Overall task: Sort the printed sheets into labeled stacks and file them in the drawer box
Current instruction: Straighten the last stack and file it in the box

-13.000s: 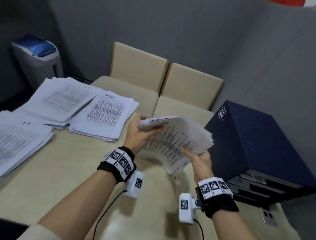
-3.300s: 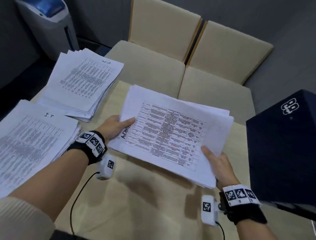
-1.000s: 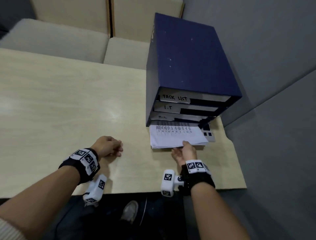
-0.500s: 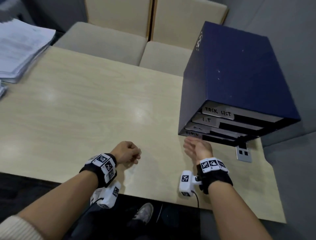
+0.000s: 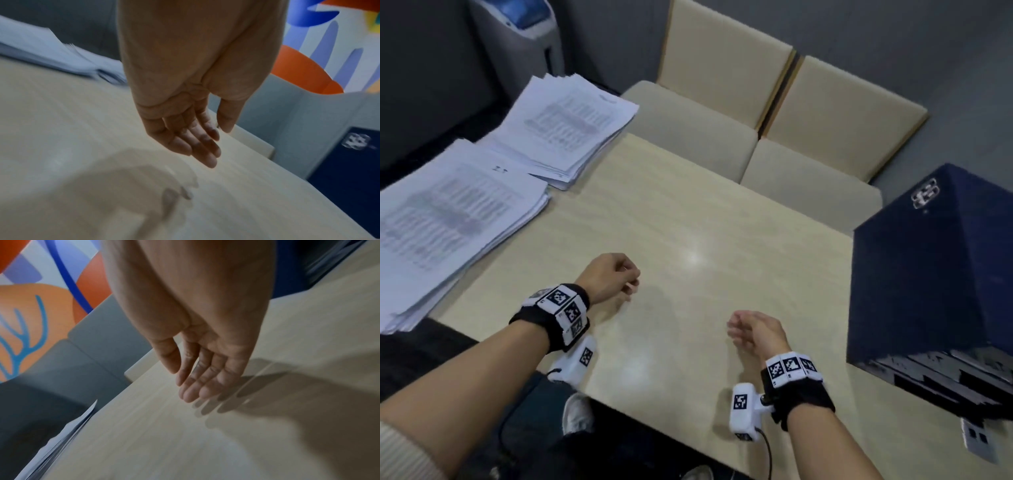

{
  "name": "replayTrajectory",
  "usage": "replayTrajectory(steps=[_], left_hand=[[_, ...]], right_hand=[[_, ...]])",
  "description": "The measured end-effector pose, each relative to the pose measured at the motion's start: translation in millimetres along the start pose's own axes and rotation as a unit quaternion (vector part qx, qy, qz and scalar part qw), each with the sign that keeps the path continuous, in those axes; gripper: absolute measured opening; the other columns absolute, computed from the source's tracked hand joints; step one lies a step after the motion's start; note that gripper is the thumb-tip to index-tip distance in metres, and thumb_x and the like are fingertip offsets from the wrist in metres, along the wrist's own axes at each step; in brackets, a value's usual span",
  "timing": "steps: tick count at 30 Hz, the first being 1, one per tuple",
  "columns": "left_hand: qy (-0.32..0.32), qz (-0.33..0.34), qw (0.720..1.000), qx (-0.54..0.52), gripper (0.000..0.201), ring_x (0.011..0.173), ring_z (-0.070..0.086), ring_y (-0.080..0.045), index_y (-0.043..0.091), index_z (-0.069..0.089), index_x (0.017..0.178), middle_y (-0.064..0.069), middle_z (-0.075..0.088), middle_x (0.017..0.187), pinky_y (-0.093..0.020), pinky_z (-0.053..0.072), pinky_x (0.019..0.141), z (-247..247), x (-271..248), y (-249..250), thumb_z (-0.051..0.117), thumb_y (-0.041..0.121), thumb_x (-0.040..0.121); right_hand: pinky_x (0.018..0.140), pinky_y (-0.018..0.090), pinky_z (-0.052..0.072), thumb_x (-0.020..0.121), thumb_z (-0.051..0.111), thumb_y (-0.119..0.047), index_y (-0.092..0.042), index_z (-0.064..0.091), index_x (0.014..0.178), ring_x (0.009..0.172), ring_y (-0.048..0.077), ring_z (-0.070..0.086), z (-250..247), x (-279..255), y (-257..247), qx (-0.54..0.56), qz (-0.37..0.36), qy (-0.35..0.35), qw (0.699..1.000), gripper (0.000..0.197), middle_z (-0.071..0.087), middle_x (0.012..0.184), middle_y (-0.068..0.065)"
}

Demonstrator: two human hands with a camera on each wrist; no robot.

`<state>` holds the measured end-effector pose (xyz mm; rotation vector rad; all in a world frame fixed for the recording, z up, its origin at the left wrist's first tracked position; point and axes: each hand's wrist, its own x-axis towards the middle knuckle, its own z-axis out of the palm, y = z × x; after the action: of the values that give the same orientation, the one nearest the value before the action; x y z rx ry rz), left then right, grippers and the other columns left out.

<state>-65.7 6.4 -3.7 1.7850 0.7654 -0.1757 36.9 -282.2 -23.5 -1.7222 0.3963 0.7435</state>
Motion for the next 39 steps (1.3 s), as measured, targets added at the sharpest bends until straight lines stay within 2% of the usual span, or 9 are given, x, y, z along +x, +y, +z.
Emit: replayTrajectory(steps=[6, 10, 15, 20, 23, 27, 30, 35, 39], left_hand=[[0.145, 0.001, 0.986, 0.083, 0.011, 0.078, 0.069, -0.018, 0.018, 0.063, 0.083, -0.001, 0.074, 0.089, -0.03, 0.051, 0.071, -157.4, 16.3, -37.1, 0.06, 0.017, 0.094], [0.227, -0.026, 0.964, 0.134, 0.013, 0.095, 0.061, -0.026, 0.012, 0.065, 0.1, -0.004, 0.067, 0.102, -0.035, 0.049, 0.08, -228.1, 33.6, -53.9, 0.059, 0.019, 0.092], [0.301, -0.117, 0.924, 0.202, 0.061, 0.117, 0.052, -0.033, 0.009, 0.051, 0.124, -0.012, 0.056, 0.128, -0.048, 0.046, 0.097, -302.3, 65.8, -87.8, 0.076, 0.044, 0.08], [0.283, -0.205, 0.898, 0.266, 0.117, 0.119, 0.052, -0.034, 0.008, 0.043, 0.134, -0.012, 0.055, 0.132, -0.05, 0.041, 0.098, -357.2, 92.3, -112.9, 0.068, 0.088, 0.051], [0.236, -0.196, 0.912, 0.273, 0.114, 0.101, 0.058, -0.031, 0.011, 0.053, 0.115, -0.009, 0.062, 0.113, -0.046, 0.049, 0.09, -369.4, 104.8, -126.9, 0.052, 0.099, 0.043], [0.261, -0.17, 0.909, 0.277, 0.082, 0.097, 0.056, -0.029, 0.014, 0.056, 0.101, -0.008, 0.059, 0.105, -0.045, 0.05, 0.086, -371.1, 106.6, -137.0, 0.061, 0.087, 0.063], [0.272, -0.145, 0.902, 0.302, 0.08, 0.102, 0.058, -0.03, 0.01, 0.059, 0.108, -0.011, 0.06, 0.11, -0.044, 0.051, 0.088, -371.4, 108.2, -139.7, 0.062, 0.08, 0.07], [0.226, -0.124, 0.911, 0.323, 0.089, 0.107, 0.058, -0.033, 0.002, 0.056, 0.12, -0.017, 0.058, 0.118, -0.043, 0.049, 0.087, -363.7, 104.6, -143.8, 0.057, 0.079, 0.076], [0.146, -0.124, 0.938, 0.29, 0.084, 0.103, 0.059, -0.032, 0.001, 0.058, 0.114, -0.017, 0.061, 0.116, -0.038, 0.047, 0.082, -357.9, 91.6, -153.2, 0.055, 0.078, 0.078]], right_hand=[[0.055, 0.022, 0.05, 0.095, 0.052, 0.002, 0.004, 0.065, 0.098, 0.069, 0.025, 0.065, 168.5, -0.5, -39.9, -0.081, -0.012, -0.085, 0.993, 0.014, 0.069, 0.084, 0.017], [0.059, 0.021, 0.052, 0.097, 0.052, -0.002, 0.001, 0.067, 0.095, 0.077, 0.023, 0.068, 257.9, -8.4, -56.5, -0.141, -0.023, -0.157, 0.977, 0.016, 0.073, 0.093, 0.017], [0.056, 0.019, 0.048, 0.095, 0.058, -0.008, -0.009, 0.069, 0.094, 0.073, 0.014, 0.067, 333.4, -2.5, -67.6, -0.17, -0.042, -0.195, 0.965, 0.011, 0.075, 0.09, 0.009], [0.054, 0.019, 0.047, 0.091, 0.065, -0.012, -0.011, 0.065, 0.103, 0.069, 0.01, 0.066, 386.6, 15.2, -67.7, -0.18, -0.035, -0.218, 0.959, 0.013, 0.073, 0.088, 0.011], [0.07, 0.025, 0.055, 0.09, 0.066, -0.015, -0.013, 0.062, 0.111, 0.079, 0.01, 0.069, 406.3, 18.2, -58.9, -0.159, -0.012, -0.232, 0.96, 0.022, 0.075, 0.099, 0.011], [0.076, 0.032, 0.055, 0.091, 0.066, -0.017, -0.008, 0.061, 0.115, 0.086, 0.015, 0.07, 434.9, 13.5, -58.5, -0.117, 0.024, -0.21, 0.97, 0.026, 0.074, 0.096, 0.007], [0.079, 0.037, 0.054, 0.092, 0.066, -0.022, -0.009, 0.061, 0.095, 0.084, 0.02, 0.063, 454.6, 5.9, -67.2, -0.085, 0.066, -0.187, 0.977, 0.014, 0.066, 0.075, 0.002], [0.066, 0.032, 0.049, 0.088, 0.069, -0.026, -0.01, 0.057, 0.105, 0.086, 0.021, 0.06, 473.6, -4.5, -78.8, -0.128, 0.089, -0.112, 0.981, 0.026, 0.065, 0.098, 0.006], [0.095, 0.04, 0.05, 0.085, 0.07, -0.022, -0.003, 0.049, 0.126, 0.107, 0.03, 0.058, 476.8, -13.0, -72.3, -0.182, 0.048, -0.035, 0.981, 0.049, 0.058, 0.115, 0.006]])
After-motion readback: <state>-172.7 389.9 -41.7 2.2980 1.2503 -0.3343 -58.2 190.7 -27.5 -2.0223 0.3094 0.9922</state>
